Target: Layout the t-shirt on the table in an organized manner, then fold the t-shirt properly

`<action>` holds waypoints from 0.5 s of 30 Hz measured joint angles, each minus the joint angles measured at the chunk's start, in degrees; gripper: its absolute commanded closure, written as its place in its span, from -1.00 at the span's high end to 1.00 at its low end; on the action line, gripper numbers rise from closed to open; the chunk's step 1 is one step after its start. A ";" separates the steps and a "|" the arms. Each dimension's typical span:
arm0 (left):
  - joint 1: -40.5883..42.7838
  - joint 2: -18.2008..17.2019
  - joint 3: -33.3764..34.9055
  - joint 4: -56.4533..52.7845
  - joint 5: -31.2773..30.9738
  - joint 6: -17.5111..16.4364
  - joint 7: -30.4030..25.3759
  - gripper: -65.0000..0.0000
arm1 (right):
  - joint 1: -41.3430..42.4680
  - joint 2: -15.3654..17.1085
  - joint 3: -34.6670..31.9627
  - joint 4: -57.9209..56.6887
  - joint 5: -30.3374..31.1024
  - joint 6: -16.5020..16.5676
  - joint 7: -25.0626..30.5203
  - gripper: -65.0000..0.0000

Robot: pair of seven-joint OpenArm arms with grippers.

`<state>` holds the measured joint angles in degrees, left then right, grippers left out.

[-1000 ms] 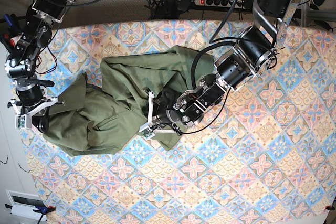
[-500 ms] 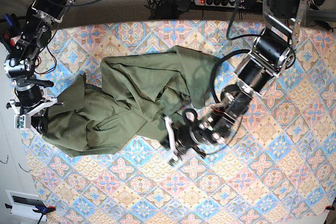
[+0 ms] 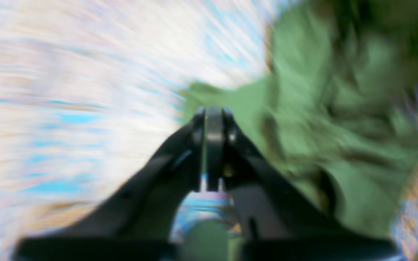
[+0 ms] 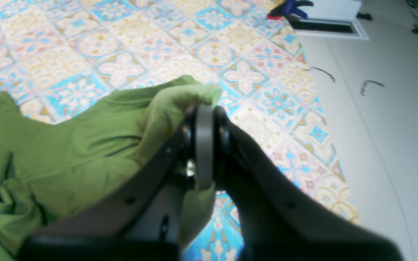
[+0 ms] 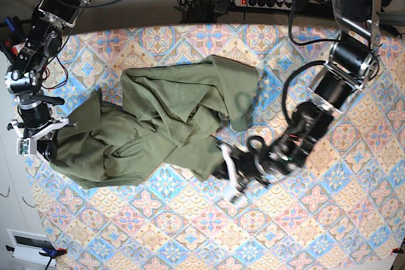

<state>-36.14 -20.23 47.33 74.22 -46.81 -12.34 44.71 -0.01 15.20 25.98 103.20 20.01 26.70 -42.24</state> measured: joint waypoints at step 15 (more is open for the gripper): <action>-1.90 12.28 6.10 -17.68 0.02 0.11 -1.18 0.37 | -0.02 0.02 -0.09 0.00 0.00 0.00 -0.04 -1.00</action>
<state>-38.04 -7.94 53.43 56.53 -46.78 -12.23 43.53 -0.03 15.22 25.89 103.20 20.01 26.70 -42.28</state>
